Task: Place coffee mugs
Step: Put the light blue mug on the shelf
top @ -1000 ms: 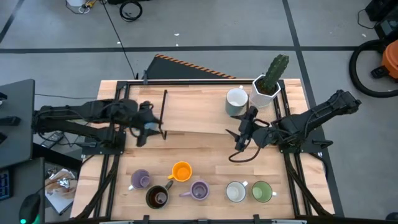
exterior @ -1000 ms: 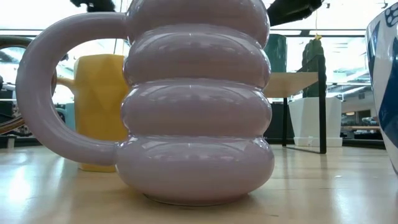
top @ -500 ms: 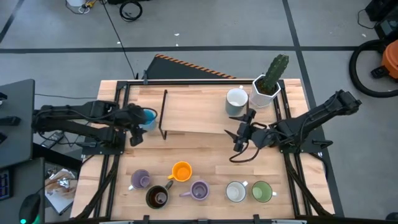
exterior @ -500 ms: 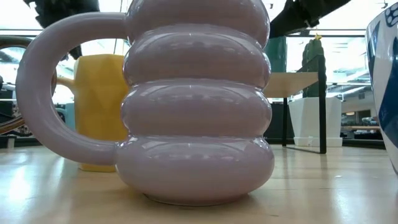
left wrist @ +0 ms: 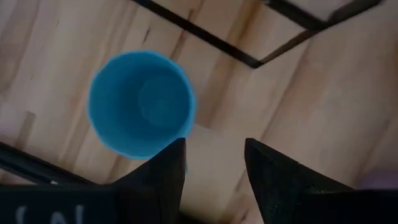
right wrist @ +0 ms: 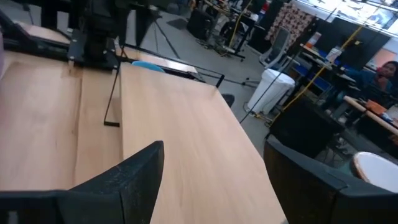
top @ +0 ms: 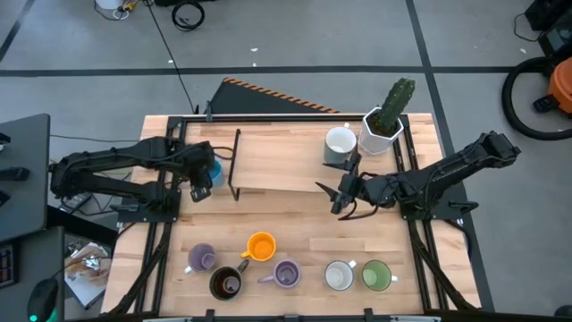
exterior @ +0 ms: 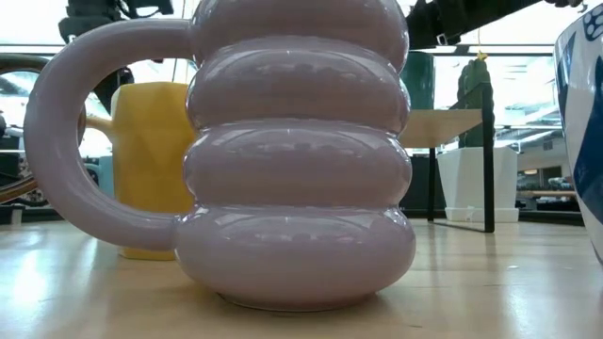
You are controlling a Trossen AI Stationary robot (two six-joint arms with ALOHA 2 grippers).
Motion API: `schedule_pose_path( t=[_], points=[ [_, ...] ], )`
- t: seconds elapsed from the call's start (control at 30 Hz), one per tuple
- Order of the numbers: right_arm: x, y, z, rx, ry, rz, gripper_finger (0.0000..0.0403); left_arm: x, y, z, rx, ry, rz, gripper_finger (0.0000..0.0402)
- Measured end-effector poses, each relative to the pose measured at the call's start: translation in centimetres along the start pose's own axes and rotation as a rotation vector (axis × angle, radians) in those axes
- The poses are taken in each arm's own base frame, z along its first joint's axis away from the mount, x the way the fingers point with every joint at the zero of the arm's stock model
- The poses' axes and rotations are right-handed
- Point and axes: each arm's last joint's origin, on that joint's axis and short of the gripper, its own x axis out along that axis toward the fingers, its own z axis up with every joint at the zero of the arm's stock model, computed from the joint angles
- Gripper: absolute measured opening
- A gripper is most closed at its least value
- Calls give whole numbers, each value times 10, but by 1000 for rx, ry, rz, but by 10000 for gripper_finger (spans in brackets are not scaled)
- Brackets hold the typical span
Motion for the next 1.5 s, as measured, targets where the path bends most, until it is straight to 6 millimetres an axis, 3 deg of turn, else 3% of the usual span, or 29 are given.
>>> schedule_pose_path(
  t=[0.5,0.83,0.97,1.2,1.5],
  points=[
    [6,-4,-2,17,2,65,280,45,28,31,149,152,-41,166],
    [6,-4,-3,47,3,67,280,75,39,14,106,178,-109,165],
    [6,-4,-1,64,-7,65,280,80,37,8,113,214,-84,134],
    [6,-4,-1,78,-11,64,280,83,29,6,137,226,-31,33],
    [5,-3,-1,87,-6,70,280,77,19,8,147,237,-23,27]
  ],
)
